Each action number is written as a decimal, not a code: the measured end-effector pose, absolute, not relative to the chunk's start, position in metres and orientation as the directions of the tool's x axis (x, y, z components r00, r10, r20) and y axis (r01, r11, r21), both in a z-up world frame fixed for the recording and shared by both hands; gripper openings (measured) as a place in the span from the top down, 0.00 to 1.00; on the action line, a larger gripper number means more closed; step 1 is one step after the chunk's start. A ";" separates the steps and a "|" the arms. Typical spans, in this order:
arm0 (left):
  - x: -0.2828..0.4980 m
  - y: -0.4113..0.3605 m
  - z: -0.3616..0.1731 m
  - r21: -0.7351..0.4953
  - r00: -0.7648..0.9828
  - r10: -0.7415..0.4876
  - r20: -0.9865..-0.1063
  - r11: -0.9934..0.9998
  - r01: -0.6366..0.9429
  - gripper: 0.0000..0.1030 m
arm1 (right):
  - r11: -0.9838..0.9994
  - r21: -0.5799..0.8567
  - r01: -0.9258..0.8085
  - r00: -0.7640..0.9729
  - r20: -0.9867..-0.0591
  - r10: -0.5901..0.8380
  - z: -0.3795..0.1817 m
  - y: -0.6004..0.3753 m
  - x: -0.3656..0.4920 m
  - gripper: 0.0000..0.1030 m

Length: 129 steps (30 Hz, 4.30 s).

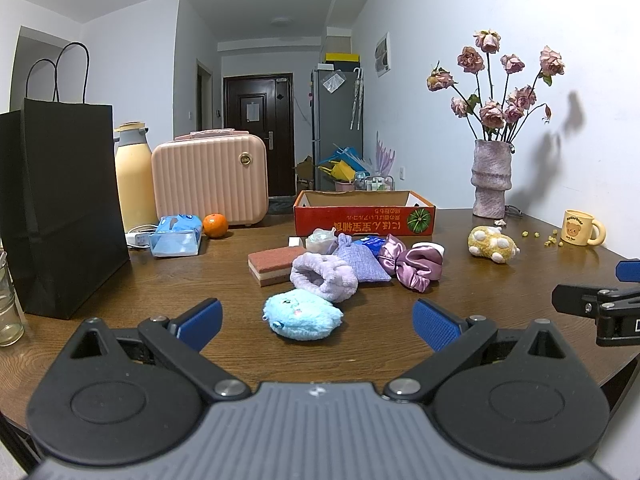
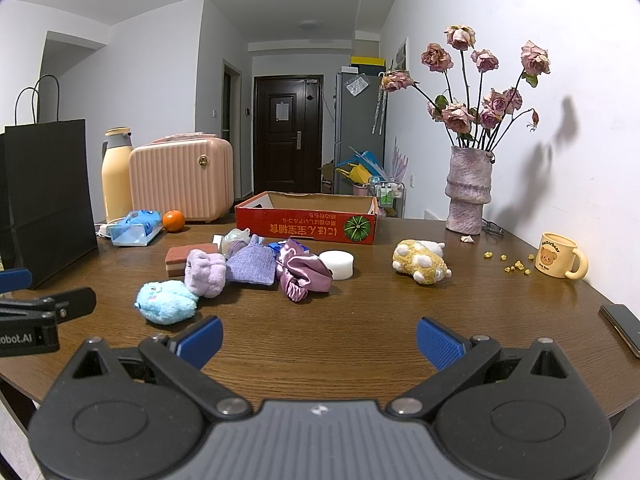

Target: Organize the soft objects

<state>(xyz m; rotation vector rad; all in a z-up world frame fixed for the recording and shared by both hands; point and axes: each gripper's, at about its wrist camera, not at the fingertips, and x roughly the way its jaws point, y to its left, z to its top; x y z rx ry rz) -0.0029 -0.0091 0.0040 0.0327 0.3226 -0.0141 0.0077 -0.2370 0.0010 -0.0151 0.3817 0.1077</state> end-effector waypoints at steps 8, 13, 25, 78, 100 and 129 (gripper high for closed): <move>-0.003 -0.010 0.006 0.030 0.949 -0.010 -0.316 0.999 0.020 0.00 | 0.994 0.005 -0.107 0.922 -0.373 0.102 0.002 -0.236 0.008 0.00; -0.004 -0.011 0.007 0.031 0.949 -0.009 -0.316 0.999 0.020 0.00 | 0.994 0.004 -0.108 0.922 -0.373 0.101 0.002 -0.236 0.008 0.00; 0.000 -0.014 0.016 0.022 0.952 -0.018 -0.306 0.999 0.026 0.00 | 0.993 0.002 -0.114 0.923 -0.368 0.107 0.003 -0.237 0.011 0.00; 0.111 -0.006 -0.026 0.044 0.902 0.001 -0.432 0.999 0.020 0.00 | 0.993 0.038 -0.116 0.879 -0.461 0.121 -0.034 -0.231 0.107 0.00; 0.188 -0.002 -0.055 0.146 0.834 -0.005 -0.552 0.984 0.102 0.00 | 0.996 0.046 -0.083 0.857 -0.507 0.095 -0.050 -0.231 0.155 0.00; 0.217 0.010 -0.076 0.068 0.775 -0.026 -0.632 0.994 0.088 0.20 | 0.996 0.053 -0.076 0.832 -0.547 0.092 -0.063 -0.224 0.171 0.00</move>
